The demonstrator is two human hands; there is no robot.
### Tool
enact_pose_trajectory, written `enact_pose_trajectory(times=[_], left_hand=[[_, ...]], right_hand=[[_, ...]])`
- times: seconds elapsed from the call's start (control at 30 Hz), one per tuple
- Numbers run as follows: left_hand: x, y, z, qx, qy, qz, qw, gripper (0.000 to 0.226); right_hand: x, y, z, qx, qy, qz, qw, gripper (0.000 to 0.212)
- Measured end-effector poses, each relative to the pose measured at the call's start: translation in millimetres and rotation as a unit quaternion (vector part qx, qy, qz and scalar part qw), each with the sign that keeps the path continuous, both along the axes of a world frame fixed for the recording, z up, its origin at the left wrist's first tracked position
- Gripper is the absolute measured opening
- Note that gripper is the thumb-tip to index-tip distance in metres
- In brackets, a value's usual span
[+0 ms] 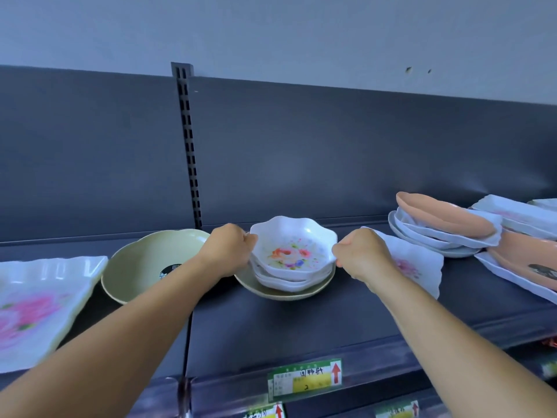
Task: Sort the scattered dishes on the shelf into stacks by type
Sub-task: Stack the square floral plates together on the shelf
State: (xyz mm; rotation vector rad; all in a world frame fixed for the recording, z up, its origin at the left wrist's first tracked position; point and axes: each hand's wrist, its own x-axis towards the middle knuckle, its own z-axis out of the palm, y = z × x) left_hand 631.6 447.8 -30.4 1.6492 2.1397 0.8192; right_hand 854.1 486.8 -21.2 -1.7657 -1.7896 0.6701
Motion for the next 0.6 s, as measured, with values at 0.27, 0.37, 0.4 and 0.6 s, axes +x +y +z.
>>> enact_pose_trajectory(times=[0.27, 0.37, 0.4, 0.6], left_hand=[[-1.9, 1.4, -2.2, -0.038, 0.026, 0.001, 0.999, 0.028], [0.4, 2.9, -2.8, -0.046, 0.028, 0.01, 0.998, 0.021], [2.3, 3.5, -2.3, -0.046, 0.031, 0.018, 0.998, 0.019], [11.0, -2.4, -1.1, -0.005, 0.014, 0.059, 0.998, 0.01]], right_hand=[[-0.6, -6.3, -5.8, 0.014, -0.086, 0.042, 0.995, 0.036], [-0.3, -9.2, -7.0, -0.003, -0.098, 0.049, 0.994, 0.037], [-1.7, -10.5, -6.5, -0.006, -0.096, 0.049, 0.994, 0.037], [-3.1, -14.7, -8.2, -0.022, -0.008, 0.032, 0.999, 0.04]])
